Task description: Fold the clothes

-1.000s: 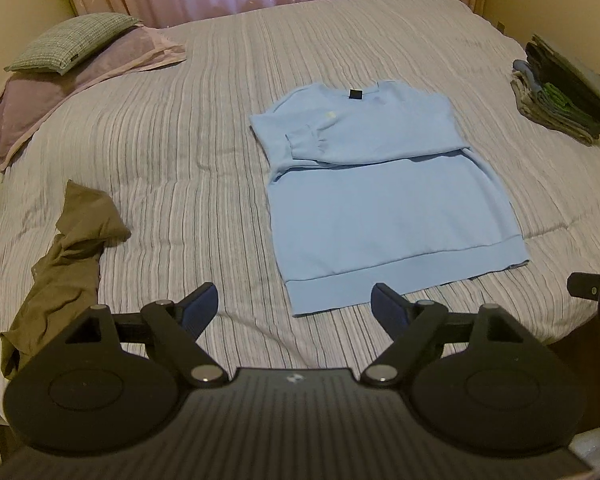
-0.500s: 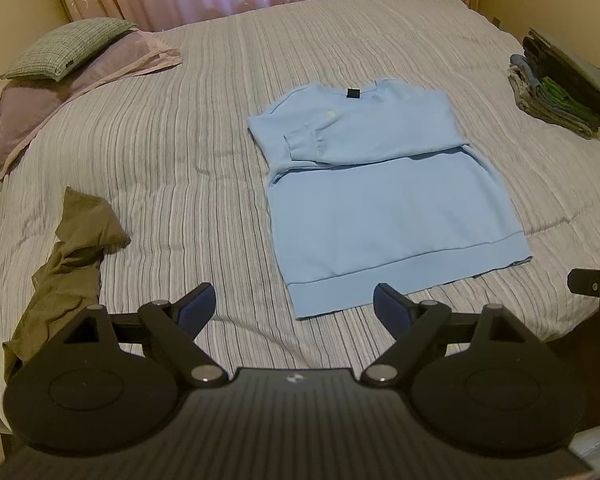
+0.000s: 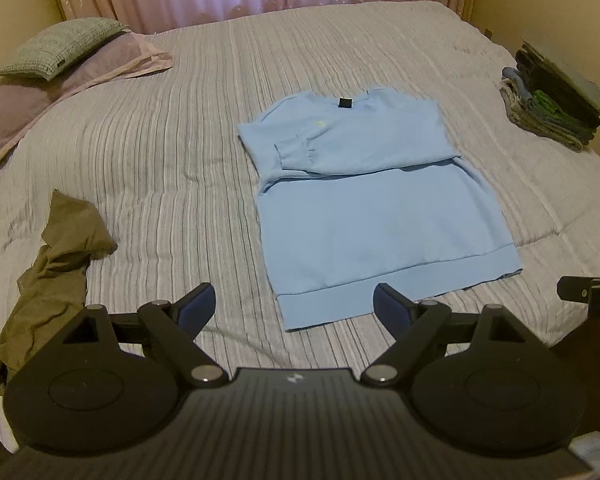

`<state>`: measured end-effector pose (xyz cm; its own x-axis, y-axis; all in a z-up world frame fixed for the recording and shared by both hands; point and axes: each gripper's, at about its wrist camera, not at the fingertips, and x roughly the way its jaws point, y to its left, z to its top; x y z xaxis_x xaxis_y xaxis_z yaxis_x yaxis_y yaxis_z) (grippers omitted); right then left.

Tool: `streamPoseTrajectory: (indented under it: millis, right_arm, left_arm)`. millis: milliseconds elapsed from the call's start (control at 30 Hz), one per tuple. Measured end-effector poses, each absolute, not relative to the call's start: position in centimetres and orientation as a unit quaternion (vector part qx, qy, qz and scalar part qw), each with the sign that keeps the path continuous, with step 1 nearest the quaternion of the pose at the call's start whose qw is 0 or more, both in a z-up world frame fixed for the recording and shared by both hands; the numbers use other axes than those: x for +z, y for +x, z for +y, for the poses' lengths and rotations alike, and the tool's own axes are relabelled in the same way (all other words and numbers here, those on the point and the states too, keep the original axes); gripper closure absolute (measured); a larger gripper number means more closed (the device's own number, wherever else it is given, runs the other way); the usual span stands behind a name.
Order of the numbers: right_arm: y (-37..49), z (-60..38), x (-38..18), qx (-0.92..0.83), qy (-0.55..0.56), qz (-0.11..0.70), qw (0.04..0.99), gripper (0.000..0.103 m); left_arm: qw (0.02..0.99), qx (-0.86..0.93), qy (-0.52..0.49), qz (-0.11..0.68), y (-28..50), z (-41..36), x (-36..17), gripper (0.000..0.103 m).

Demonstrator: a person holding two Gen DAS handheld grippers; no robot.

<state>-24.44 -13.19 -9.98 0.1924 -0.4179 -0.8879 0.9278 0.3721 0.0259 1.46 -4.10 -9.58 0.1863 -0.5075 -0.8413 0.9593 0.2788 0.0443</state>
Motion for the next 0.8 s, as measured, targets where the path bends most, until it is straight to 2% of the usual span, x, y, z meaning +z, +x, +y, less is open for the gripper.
streamPoseTrajectory:
  millis: [800]
  right_arm:
    - [-27.9,-24.2,-10.9,-0.4,0.265,0.449,0.754,0.0]
  left_arm:
    - [0.74,-0.451,0.286,0.409,-3.1,-11.0,-10.2,0.019]
